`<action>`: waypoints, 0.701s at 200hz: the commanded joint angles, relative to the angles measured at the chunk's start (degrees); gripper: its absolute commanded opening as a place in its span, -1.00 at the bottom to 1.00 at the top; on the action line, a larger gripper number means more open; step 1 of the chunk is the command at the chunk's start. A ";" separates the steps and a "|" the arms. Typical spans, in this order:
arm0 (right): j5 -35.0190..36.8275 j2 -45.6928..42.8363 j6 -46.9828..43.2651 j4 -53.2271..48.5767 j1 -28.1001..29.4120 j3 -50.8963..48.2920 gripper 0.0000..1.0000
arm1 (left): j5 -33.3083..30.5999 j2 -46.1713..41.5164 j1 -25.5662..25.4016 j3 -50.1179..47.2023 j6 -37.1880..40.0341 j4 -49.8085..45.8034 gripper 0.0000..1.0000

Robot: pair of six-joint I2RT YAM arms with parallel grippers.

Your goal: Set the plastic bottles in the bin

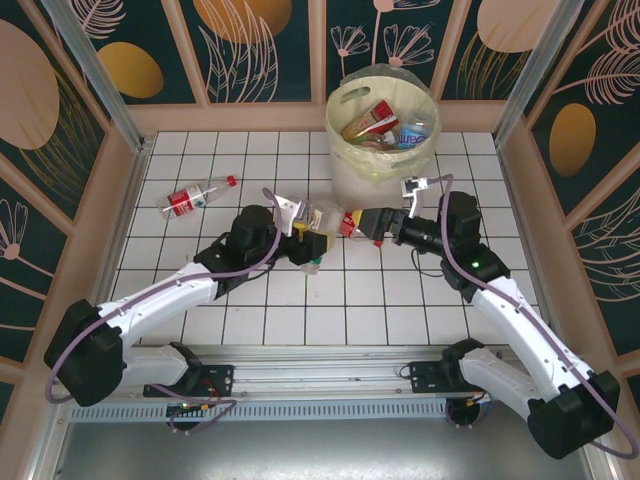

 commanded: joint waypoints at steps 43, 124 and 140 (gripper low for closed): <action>3.60 4.84 -0.75 2.99 4.29 3.14 0.98 | 0.42 4.39 -5.67 4.65 -1.93 9.06 0.15; 7.33 6.99 -1.74 1.48 5.92 5.63 0.47 | 0.76 7.58 -8.18 8.16 -1.58 9.33 0.16; 7.93 6.91 -2.27 0.53 5.92 6.07 0.34 | 0.70 8.11 -8.42 8.74 -1.45 9.23 0.17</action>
